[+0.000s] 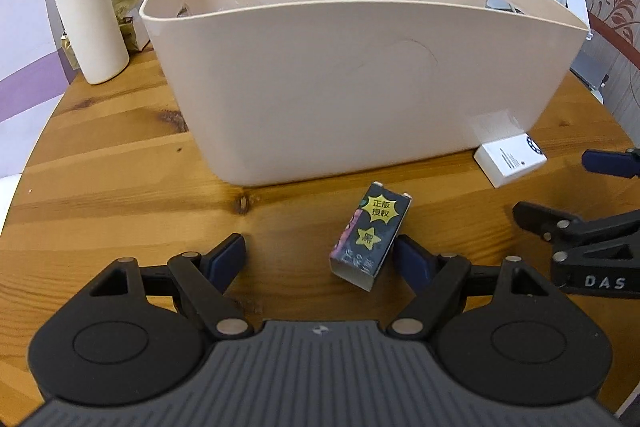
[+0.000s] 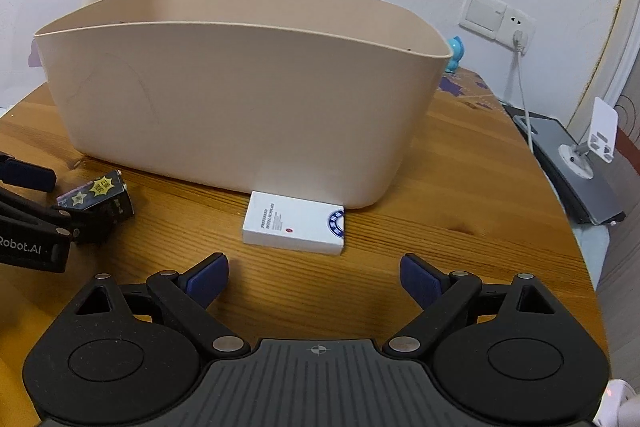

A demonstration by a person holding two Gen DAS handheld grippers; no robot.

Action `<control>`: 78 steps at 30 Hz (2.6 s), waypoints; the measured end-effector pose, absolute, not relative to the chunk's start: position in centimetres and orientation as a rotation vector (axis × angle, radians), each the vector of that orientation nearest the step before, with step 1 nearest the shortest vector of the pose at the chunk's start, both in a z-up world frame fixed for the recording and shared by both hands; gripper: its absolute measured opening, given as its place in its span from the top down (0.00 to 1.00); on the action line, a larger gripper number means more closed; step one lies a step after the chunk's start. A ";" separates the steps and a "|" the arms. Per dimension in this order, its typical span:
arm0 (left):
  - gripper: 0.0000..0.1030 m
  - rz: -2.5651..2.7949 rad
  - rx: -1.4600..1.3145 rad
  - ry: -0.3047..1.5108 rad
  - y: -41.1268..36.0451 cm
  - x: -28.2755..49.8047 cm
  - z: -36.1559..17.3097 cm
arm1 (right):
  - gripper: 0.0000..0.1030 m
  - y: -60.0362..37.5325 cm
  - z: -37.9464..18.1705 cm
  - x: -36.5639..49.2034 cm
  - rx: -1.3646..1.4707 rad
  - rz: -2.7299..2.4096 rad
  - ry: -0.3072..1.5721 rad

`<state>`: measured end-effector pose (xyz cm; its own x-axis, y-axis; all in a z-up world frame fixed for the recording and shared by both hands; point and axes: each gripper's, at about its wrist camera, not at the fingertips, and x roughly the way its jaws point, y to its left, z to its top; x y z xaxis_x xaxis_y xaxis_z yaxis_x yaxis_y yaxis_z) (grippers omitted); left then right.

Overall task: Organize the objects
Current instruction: 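Grasp the black star-printed box with the left tool while the right tool grasps the white card box, then place the star box and white card box into the basket and release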

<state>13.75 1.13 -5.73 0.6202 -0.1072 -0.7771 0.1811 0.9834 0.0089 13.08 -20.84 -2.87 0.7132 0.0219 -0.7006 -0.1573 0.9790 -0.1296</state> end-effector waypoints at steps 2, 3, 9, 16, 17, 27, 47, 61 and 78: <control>0.20 -0.166 0.088 0.878 1.2 14.0 -5.8 | 0.09 -20.7 -3.1 13.6 -0.185 0.105 0.773; 0.21 -0.167 0.088 0.874 1.2 14.2 -5.8 | 0.08 -20.7 -3.2 13.8 -0.180 0.108 0.769; 0.31 -0.162 0.080 0.846 1.1 14.9 -5.7 | 0.09 -20.5 -3.2 15.1 -0.153 0.117 0.756; 0.48 -0.155 0.070 0.831 1.1 15.3 -5.6 | 0.37 -20.3 -3.2 15.5 -0.079 0.137 0.753; 0.58 -0.157 0.069 0.829 1.1 15.4 -5.6 | 0.41 -20.2 -3.2 15.4 -0.069 0.140 0.752; 0.75 -0.162 0.073 0.854 1.2 14.8 -5.5 | 0.47 -20.5 -2.9 14.2 -0.087 0.132 0.759; 0.75 -0.191 0.100 0.762 2.3 10.2 -0.1 | 0.47 -21.9 4.8 7.3 -0.103 0.153 0.565; 0.75 -0.212 0.092 0.610 2.2 10.1 6.8 | 0.47 -22.1 11.7 7.1 -0.082 0.150 0.378; 0.75 -0.164 0.142 0.623 0.3 18.2 7.5 | 0.47 -21.9 12.4 14.6 -0.072 0.115 0.390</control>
<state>18.21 0.35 7.52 0.8002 -0.1095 -0.5896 0.1947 0.9774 0.0828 14.64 -21.92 12.43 0.9184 0.0978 -0.3835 -0.1256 0.9909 -0.0482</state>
